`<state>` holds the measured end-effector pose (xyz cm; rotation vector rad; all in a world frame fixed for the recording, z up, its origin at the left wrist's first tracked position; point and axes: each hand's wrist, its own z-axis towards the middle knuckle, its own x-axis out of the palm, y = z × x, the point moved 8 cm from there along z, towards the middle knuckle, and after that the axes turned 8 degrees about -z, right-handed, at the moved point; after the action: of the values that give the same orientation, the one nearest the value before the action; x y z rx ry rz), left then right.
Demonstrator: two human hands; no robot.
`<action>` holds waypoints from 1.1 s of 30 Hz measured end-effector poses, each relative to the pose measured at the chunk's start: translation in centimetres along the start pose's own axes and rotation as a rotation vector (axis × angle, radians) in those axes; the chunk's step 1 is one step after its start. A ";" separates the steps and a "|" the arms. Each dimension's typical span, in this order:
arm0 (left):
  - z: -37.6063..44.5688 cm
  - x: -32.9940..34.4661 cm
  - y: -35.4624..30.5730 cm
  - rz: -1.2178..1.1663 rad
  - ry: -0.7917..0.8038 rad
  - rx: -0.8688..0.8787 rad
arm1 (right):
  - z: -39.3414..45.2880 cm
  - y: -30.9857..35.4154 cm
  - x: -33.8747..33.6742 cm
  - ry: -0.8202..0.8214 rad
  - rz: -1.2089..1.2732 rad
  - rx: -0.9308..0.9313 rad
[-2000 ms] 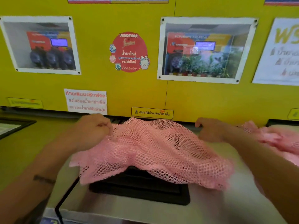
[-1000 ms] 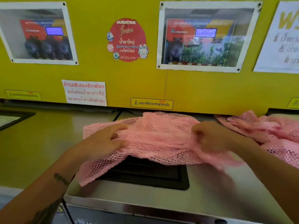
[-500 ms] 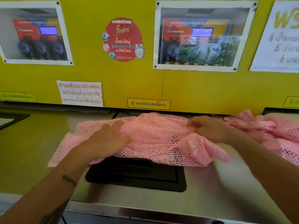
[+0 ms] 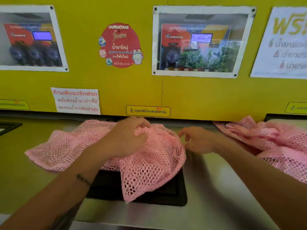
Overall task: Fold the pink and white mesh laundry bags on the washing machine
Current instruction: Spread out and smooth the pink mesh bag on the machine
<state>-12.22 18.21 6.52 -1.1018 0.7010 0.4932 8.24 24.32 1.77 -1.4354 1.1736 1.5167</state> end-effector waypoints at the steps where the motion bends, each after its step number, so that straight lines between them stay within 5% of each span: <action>1: 0.5 1.6 0.4 0.048 0.081 -0.023 | 0.2 0.4 0.5 -0.005 0.029 -0.020; 6: 0.9 4.7 5.5 0.149 0.289 -0.242 | 0.8 -0.3 -0.1 -0.091 0.010 -0.016; 10: 1.2 2.6 6.4 0.289 0.138 -0.180 | 0.9 -3.7 -0.7 -0.034 0.072 0.124; 15: -0.1 0.8 4.1 0.215 -0.107 0.003 | 2.1 -1.4 -1.6 -0.263 0.346 0.069; 20: -0.4 -1.4 1.0 0.123 -0.265 0.101 | 3.0 1.8 0.6 -0.165 0.100 -0.016; 23: -0.8 -2.9 -2.6 0.017 -0.351 0.195 | 2.6 -0.4 -1.2 -0.232 0.517 0.032; 25: -0.9 -2.1 -4.8 -0.102 -0.194 0.219 | 2.3 -2.9 -1.9 -0.165 0.776 0.083; 28: -1.6 0.4 -6.4 -0.251 0.120 0.211 | 1.6 -7.0 -2.0 -0.067 0.481 0.172; 31: -1.8 0.3 -4.7 -0.191 0.017 0.189 | 0.3 -10.3 -1.0 0.092 0.132 0.285; 33: -2.1 0.3 -3.5 -0.074 -0.042 0.149 | 0.2 -11.5 -1.8 -0.005 0.060 0.309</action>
<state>-10.22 14.91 7.90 -0.9715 0.6479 0.3935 19.21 28.35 2.00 -1.1974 1.3901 1.3088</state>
